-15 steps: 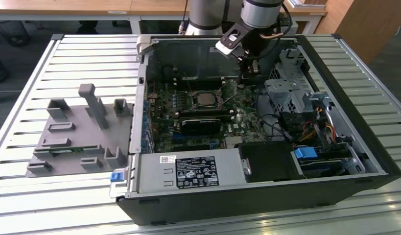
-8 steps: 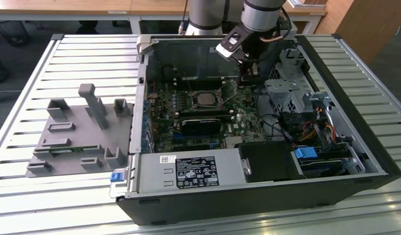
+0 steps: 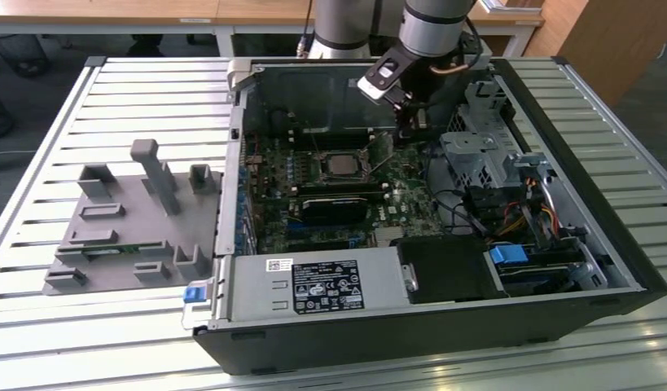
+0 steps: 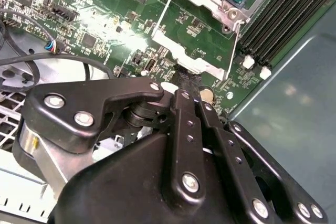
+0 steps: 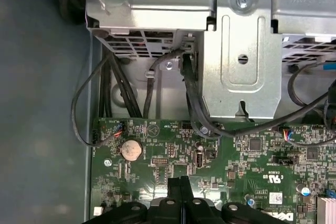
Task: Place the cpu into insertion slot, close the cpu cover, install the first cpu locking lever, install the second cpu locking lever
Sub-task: 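Close the cpu cover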
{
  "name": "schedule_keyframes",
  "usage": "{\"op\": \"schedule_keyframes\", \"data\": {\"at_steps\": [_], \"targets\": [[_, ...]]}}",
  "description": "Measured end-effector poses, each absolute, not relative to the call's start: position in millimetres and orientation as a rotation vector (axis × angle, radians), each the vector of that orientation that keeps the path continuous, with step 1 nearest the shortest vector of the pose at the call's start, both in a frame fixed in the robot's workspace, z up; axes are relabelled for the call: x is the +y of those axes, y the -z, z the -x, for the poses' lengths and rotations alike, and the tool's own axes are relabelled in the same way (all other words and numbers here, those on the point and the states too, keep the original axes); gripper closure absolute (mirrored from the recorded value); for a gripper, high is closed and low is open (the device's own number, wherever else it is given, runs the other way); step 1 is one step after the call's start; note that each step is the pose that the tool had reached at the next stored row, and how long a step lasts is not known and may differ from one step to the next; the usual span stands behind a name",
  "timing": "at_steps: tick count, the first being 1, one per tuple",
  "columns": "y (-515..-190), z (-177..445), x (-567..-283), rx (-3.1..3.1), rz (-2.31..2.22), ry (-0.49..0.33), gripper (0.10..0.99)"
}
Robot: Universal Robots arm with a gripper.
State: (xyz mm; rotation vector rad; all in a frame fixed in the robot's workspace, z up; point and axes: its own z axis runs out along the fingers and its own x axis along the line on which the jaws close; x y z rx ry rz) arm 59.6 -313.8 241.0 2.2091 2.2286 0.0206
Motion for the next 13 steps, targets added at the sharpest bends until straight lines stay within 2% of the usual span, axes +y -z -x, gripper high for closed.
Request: {"op": "schedule_keyframes", "data": {"at_steps": [13], "targets": [[-240.0,-43.6,-313.8,2.229,-2.209,-0.021,0.98]]}}
